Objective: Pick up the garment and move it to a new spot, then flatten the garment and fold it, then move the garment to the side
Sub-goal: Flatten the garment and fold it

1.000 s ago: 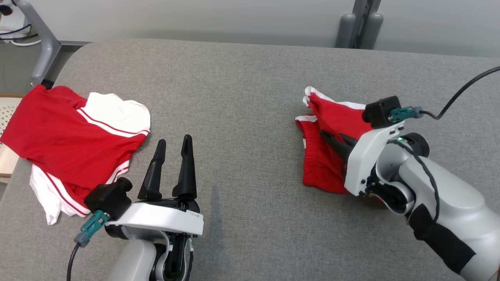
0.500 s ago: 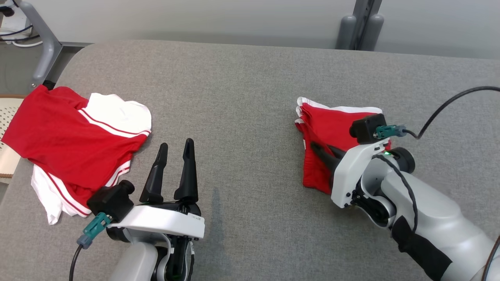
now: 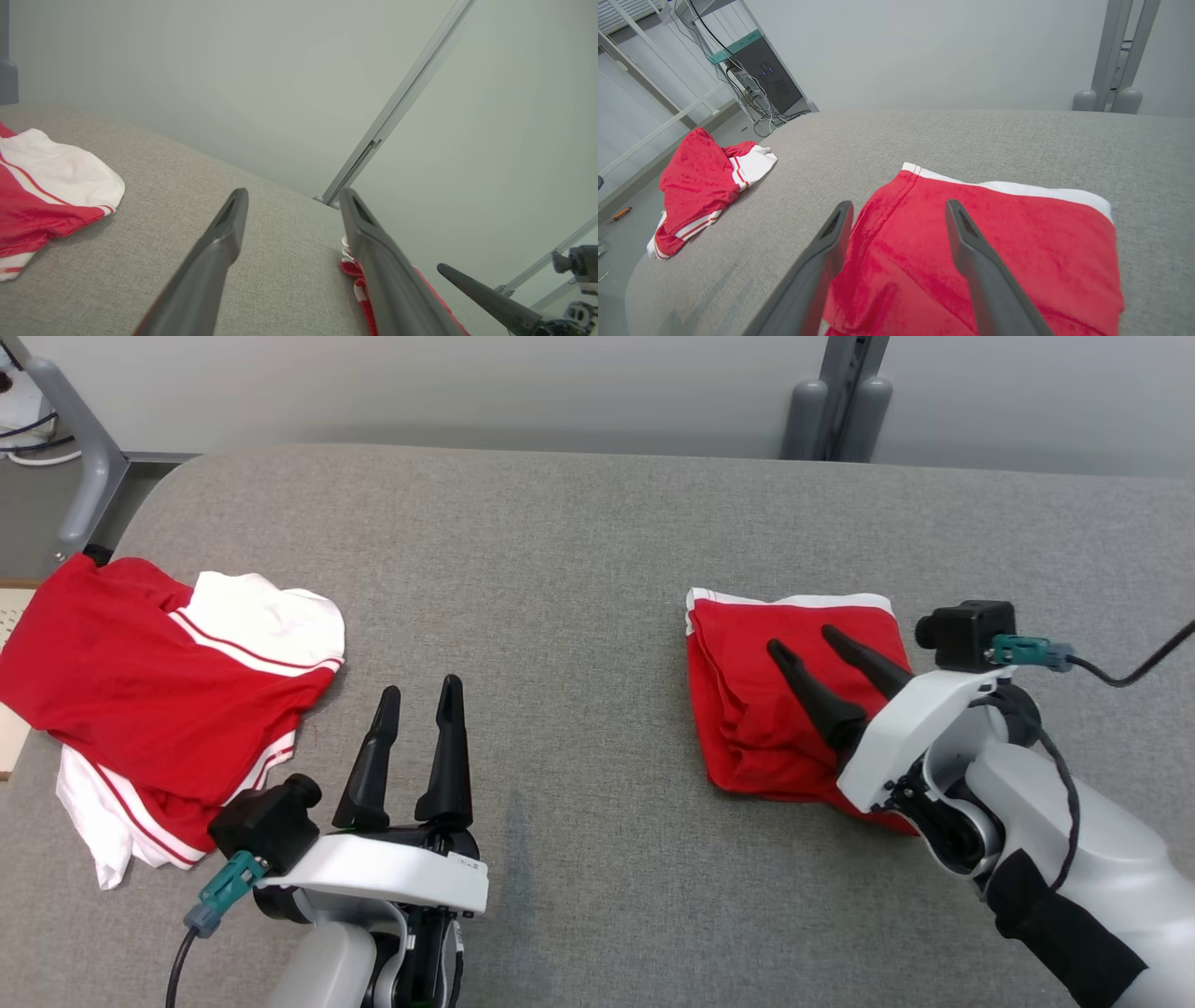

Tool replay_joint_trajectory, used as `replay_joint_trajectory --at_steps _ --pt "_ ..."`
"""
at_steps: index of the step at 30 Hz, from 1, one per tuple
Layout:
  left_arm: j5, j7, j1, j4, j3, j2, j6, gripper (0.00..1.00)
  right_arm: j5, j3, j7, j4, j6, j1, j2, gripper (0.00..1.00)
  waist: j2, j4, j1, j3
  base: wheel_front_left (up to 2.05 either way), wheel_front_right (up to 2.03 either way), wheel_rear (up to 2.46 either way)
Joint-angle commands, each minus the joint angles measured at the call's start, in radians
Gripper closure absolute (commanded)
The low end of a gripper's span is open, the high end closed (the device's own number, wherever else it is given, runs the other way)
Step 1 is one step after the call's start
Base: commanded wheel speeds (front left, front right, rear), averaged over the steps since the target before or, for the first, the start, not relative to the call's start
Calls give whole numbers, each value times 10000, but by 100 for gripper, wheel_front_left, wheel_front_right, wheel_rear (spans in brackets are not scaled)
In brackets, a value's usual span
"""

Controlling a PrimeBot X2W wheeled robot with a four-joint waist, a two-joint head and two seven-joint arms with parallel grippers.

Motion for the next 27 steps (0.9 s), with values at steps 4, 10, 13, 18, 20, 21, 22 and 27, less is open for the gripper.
replay_joint_trajectory --at_steps 4,10,13,18,20,21,22,27 --pt "74 -1 99 -17 28 43 23 0 49 -436 -497 -109 1 241 -353 0 0 -139 0 -14 0 0 0" --pt "99 -1 17 -1 -19 45 -18 0 -686 -537 -877 234 1 413 -408 51 0 -142 0 72 0 0 0" --pt "93 -1 -21 17 -13 45 -34 0 -933 -491 -976 369 1 505 -198 78 0 -92 0 147 0 0 0" --pt "62 -1 -179 39 -16 45 -68 0 -1442 -252 -1103 911 1 397 206 100 0 68 0 295 0 0 0" --pt "49 -1 -239 35 -32 43 -70 0 -1690 -108 -1144 1210 1 326 388 100 0 163 0 343 0 0 0" --pt "44 -1 -251 34 -30 43 -68 0 -1769 -20 -1157 1316 1 332 483 100 0 211 0 362 0 0 0" --pt "41 -1 -250 29 -22 43 -62 0 -1841 88 -1150 1422 1 346 570 100 0 259 0 377 0 0 0" --pt "36 -1 -230 3 24 43 -47 0 -1991 528 -1187 1547 1 478 796 100 0 398 0 417 0 0 0"
